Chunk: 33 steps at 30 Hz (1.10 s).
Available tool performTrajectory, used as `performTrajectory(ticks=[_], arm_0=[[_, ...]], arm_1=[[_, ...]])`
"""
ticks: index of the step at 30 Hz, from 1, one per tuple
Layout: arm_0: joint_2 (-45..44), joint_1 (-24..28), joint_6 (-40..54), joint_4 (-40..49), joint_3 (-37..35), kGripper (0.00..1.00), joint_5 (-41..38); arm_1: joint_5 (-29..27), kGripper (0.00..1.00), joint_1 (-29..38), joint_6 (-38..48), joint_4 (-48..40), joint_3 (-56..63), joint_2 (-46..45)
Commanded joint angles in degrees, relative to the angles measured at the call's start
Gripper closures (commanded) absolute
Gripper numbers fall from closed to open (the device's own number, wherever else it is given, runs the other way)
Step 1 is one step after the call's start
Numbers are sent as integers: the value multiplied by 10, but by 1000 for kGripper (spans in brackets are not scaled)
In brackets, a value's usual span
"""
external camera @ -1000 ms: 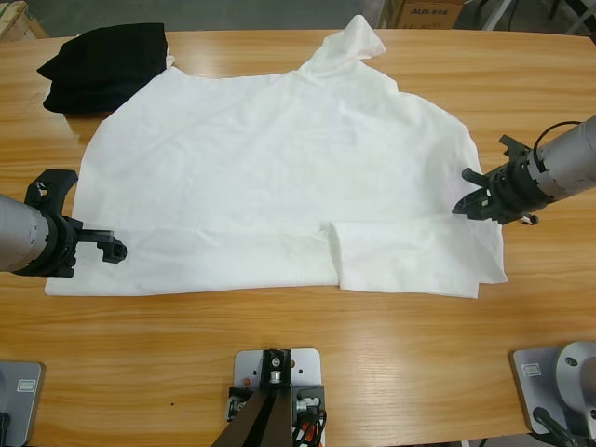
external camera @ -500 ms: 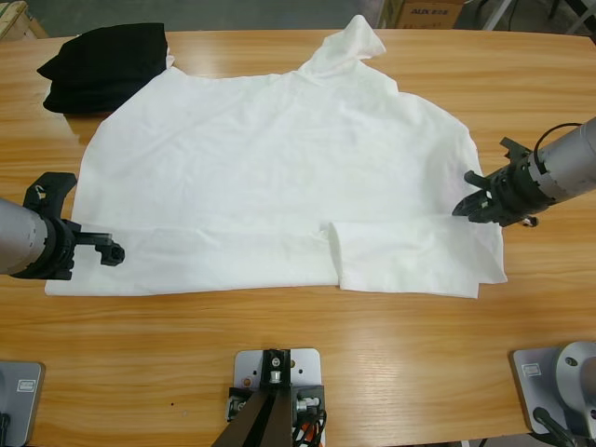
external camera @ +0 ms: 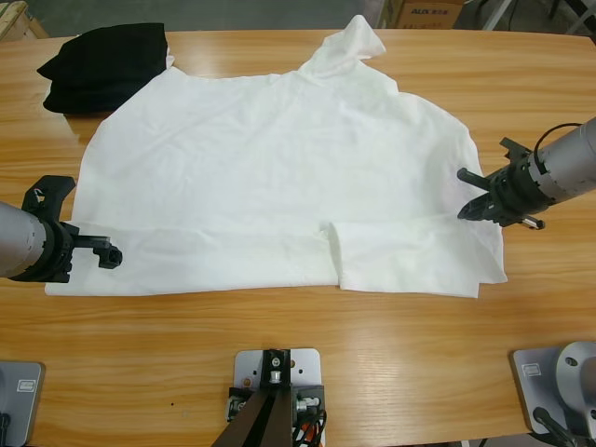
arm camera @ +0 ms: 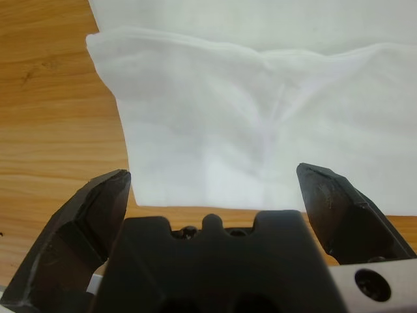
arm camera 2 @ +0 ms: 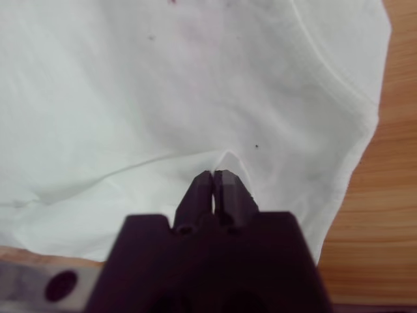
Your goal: Fold clothes
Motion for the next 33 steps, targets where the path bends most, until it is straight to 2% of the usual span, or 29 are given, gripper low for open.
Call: performTrajectory(ticks=[1, 4, 10, 11, 13, 14, 15, 19, 24, 26, 27, 29, 31, 33], arm_0=[[13, -3, 2, -8, 17, 0, 7], [13, -3, 3, -9, 17, 0, 7], [15, -3, 3, -9, 16, 0, 7], [15, -3, 3, -9, 17, 0, 7], [15, -3, 3, -9, 17, 0, 7], [15, -3, 3, -9, 18, 0, 7], [15, -3, 3, -9, 17, 0, 7], [15, -3, 3, -13, 17, 0, 6], [14, -3, 2, -14, 19, 0, 10], [6, 0, 3, -15, 16, 0, 18], [-4, 13, 7, -16, 12, 4, 18], [-29, 66, 21, -31, 7, 36, 17], [-48, 144, 49, -60, -3, 46, -12], [-52, 210, 143, -119, -15, 46, -65]], arm_1=[[-20, 1000, 3, -39, -28, 20, -20], [-45, 1000, 3, -45, -27, 22, -47], [-37, 1000, 5, -42, -29, 17, -9], [-30, 942, 5, -41, -30, 17, 5], [-28, 270, 7, -35, -31, 16, 27], [-31, 69, 10, -32, -31, 16, 31], [-43, 8, 16, -28, -32, 15, 28], [-113, 0, 46, -24, -33, 19, -33], [-210, 0, 108, -48, -30, 26, -211], [-218, 0, 108, -52, -29, 22, -261], [-215, 0, 95, -56, -24, 15, -265], [-151, 0, 30, -100, -5, -24, -220], [-72, 0, -23, -178, 61, -91, -121], [-13, 0, -52, -246, 115, -181, -32]])
